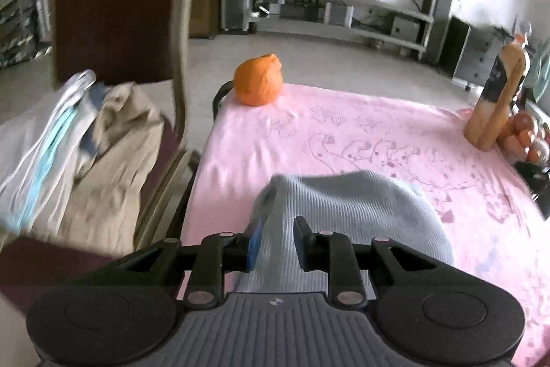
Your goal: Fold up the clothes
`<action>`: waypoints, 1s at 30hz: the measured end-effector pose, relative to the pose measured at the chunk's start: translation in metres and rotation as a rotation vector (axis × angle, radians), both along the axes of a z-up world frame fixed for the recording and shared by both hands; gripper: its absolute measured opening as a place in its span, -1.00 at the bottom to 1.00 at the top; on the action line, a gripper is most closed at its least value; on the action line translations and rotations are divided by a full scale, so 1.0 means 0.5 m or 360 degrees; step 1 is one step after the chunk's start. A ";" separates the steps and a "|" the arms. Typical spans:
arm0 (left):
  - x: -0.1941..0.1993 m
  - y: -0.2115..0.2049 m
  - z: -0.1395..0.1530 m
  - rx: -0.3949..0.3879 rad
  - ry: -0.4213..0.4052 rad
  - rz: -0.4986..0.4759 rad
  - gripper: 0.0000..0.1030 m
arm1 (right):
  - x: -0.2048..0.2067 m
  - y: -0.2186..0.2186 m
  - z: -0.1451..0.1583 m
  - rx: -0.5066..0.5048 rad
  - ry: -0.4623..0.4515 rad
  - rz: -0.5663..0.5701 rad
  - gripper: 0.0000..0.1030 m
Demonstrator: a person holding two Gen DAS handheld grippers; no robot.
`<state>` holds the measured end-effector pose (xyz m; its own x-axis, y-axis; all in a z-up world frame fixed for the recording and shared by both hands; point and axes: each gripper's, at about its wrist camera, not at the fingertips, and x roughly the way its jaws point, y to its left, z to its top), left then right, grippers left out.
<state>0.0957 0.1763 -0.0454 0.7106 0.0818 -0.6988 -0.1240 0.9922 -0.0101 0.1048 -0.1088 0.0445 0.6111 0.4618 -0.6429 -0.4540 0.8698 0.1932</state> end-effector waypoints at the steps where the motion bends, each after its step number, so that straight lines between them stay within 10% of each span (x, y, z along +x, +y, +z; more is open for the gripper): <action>1: 0.027 -0.002 -0.007 0.0020 0.0020 -0.0016 -0.62 | 0.017 0.012 -0.009 -0.0041 -0.0035 -0.0002 -0.08; 3: 0.062 -0.007 -0.028 0.0036 0.0028 -0.0062 -0.61 | 0.055 0.038 -0.047 -0.0088 -0.0046 -0.0005 -0.45; 7: 0.100 -0.015 -0.075 0.0220 -0.0089 -0.0032 -0.67 | 0.132 0.090 -0.164 -0.0042 0.0082 -0.0005 -0.51; 14: 0.168 0.045 -0.188 0.0158 0.0350 0.0147 -0.90 | 0.206 0.185 -0.269 0.0164 0.0111 0.0027 -0.53; 20: 0.165 0.031 -0.203 0.0247 0.0344 0.0120 -0.91 | 0.274 0.232 -0.355 0.0052 0.0210 -0.0098 -0.58; 26: 0.146 0.075 -0.161 0.0130 0.0329 0.0261 -0.68 | 0.280 0.237 -0.342 -0.0005 0.0263 -0.0103 -0.57; 30: 0.086 0.084 -0.104 0.0071 0.0154 0.0292 -0.70 | 0.235 0.160 -0.258 0.0273 0.0165 -0.0139 -0.23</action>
